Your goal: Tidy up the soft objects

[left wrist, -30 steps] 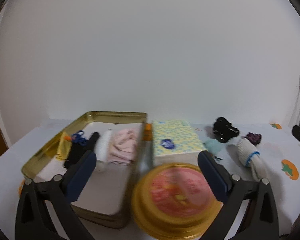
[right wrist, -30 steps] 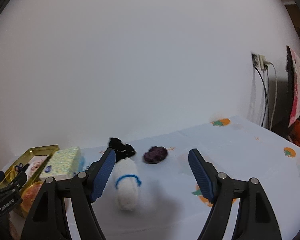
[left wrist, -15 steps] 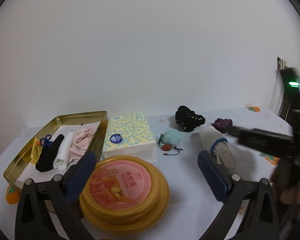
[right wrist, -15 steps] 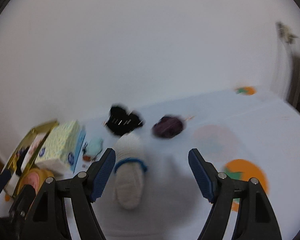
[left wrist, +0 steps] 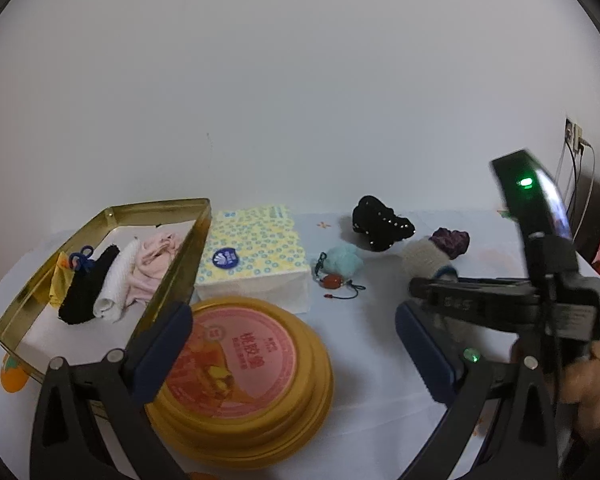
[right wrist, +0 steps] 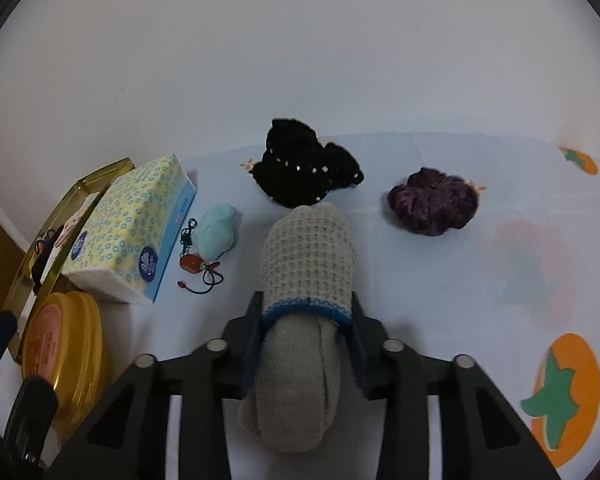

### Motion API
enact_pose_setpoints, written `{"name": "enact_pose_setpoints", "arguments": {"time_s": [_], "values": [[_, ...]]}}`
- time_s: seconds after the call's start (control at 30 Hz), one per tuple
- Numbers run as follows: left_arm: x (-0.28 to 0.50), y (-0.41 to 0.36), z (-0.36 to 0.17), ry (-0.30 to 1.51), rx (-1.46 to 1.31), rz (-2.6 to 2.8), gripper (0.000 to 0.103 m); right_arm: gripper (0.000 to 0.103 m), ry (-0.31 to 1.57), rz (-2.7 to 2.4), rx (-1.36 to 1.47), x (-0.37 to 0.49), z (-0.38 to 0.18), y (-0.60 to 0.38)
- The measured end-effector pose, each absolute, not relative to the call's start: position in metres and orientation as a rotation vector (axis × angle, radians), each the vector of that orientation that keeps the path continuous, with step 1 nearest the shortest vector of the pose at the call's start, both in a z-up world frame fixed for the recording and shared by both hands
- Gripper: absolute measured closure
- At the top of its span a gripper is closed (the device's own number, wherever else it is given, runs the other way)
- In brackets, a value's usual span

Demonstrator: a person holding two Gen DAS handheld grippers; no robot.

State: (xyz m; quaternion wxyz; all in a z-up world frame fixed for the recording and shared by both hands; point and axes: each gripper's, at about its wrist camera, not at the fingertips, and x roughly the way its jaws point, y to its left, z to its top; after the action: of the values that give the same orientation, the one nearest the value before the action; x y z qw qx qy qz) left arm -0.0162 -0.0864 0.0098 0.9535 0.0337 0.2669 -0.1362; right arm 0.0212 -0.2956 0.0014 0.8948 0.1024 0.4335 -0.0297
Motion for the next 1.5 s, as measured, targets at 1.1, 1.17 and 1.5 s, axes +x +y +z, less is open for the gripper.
{"name": "enact_pose_setpoints", "arguments": {"time_s": [1.1,1.17,1.5], "values": [[0.108,-0.360,-0.035,0.859,0.306,-0.386,0.045,0.069,0.428,-0.611,0.314,-0.068,0.098,-0.447],[0.108,-0.356,-0.034,0.851,0.295,-0.367,0.058,0.069,0.426,-0.602,0.312,-0.065,0.099,-0.449],[0.074,-0.303,-0.014,0.777,0.103,-0.594,0.074,0.069,0.397,-0.610,0.317,-0.068,0.094,-0.454]]}}
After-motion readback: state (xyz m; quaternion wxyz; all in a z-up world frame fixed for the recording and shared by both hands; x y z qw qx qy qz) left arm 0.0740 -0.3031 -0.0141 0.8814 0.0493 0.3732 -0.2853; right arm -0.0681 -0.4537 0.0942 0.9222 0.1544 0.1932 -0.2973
